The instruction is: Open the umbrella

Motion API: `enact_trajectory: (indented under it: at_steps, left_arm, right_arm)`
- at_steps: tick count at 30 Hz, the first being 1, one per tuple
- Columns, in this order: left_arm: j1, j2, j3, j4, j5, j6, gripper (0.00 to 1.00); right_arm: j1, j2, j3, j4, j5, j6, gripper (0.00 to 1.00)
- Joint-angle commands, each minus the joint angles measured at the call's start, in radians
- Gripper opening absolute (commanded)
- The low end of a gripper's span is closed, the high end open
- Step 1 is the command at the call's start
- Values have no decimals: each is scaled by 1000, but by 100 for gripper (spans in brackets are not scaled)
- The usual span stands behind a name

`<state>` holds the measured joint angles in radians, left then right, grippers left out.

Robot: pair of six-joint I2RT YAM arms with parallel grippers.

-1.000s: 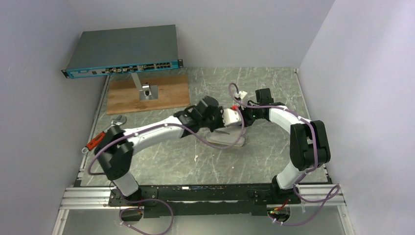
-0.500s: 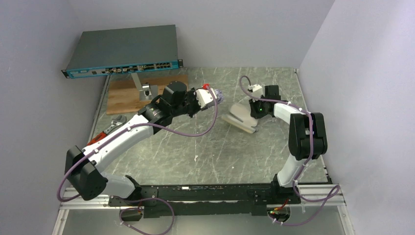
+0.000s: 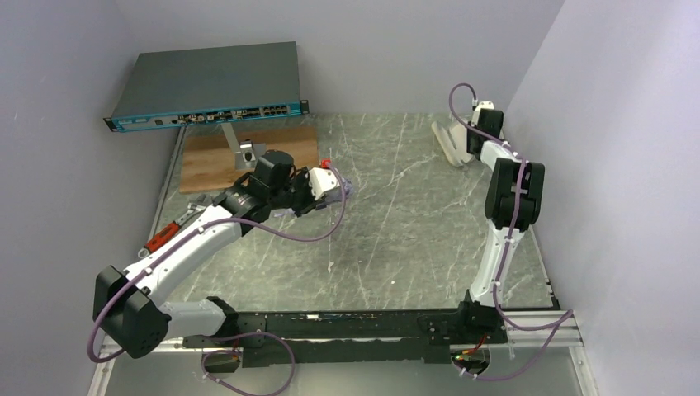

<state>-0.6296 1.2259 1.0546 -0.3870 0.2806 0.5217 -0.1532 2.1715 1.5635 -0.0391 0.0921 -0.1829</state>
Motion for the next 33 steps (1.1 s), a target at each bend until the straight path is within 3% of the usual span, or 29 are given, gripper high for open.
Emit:
enact_trajectory:
  at_steps: [1,3,5,7,9,16,20,24,27,30,33]
  left_arm:
    - [33,-33,18,40,74,30,0]
    - [44,-32,27,36,102,33,0]
    - [47,-38,32,35,134,50,0]
    - [47,-44,40,26,178,127,0]
    - [47,-51,55,26,197,179,0]
    - [46,-1,217,-163,348,135,0]
    - [47,7,274,-206,402,37,0]
    - [47,-11,313,-231,463,-15,0]
    - [46,-16,331,-276,544,-4,0]
    - [45,7,362,-338,606,8,0]
    - [43,32,392,-384,642,12,0]
  right_arm:
    - [-24,71,151,-41,1,-3,39]
    - [-28,66,181,-59,-39,-29,59]
    - [-29,36,177,-65,-76,-59,68]
    - [-28,-15,147,-63,-115,-74,87]
    - [-28,-82,110,-73,-162,-76,98]
    - [-28,-443,-85,-95,-447,-86,100]
    - [-26,-664,-169,-234,-800,-171,100]
    - [27,-877,-233,-526,-1167,-347,100]
    - [214,-1057,-298,-649,-1137,-464,100]
    - [433,-1199,-402,-575,-1028,-439,100]
    - [607,-1228,-431,-540,-927,-435,100]
